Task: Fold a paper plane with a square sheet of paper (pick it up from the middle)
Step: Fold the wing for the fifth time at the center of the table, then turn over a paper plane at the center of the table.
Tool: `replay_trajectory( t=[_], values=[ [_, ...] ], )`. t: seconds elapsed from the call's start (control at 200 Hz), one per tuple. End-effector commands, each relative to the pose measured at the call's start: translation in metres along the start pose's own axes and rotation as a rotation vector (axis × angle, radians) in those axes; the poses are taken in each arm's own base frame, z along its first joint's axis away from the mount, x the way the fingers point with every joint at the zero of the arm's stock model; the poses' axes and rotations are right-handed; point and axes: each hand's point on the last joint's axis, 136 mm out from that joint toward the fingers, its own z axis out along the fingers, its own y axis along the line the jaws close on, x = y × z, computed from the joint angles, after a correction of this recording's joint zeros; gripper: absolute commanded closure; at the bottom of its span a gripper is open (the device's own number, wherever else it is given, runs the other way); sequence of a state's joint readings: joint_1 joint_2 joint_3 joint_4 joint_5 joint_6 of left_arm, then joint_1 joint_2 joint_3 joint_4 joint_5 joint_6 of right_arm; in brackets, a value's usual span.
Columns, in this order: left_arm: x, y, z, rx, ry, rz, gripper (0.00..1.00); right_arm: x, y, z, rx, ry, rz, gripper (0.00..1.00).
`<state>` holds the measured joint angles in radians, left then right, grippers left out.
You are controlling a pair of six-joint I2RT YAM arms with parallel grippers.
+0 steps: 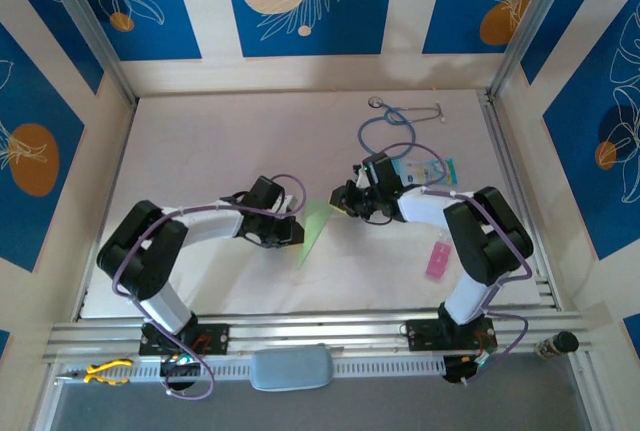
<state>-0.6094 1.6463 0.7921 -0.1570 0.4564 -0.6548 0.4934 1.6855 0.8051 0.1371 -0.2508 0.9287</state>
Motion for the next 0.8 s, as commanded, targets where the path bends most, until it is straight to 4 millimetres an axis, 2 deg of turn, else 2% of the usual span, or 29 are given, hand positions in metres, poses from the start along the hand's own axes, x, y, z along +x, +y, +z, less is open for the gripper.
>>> replay_trajectory(
  t=[0.0,0.24,0.625,0.795],
  values=[
    [-0.004,-0.007,-0.009,0.031,-0.008,0.004,0.79,0.023,-0.013,0.000,0.046,0.034,0.035,0.82],
    [-0.005,0.005,-0.007,-0.011,0.007,-0.007,0.78,0.043,-0.019,0.006,0.053,0.063,0.049,0.82],
    [-0.008,0.010,0.006,-0.013,0.031,-0.013,0.79,0.050,-0.015,0.022,0.041,0.108,0.046,0.81],
    [-0.007,0.004,0.010,0.019,0.053,0.002,0.78,0.054,-0.015,0.028,0.038,0.129,0.047,0.82]
  ],
)
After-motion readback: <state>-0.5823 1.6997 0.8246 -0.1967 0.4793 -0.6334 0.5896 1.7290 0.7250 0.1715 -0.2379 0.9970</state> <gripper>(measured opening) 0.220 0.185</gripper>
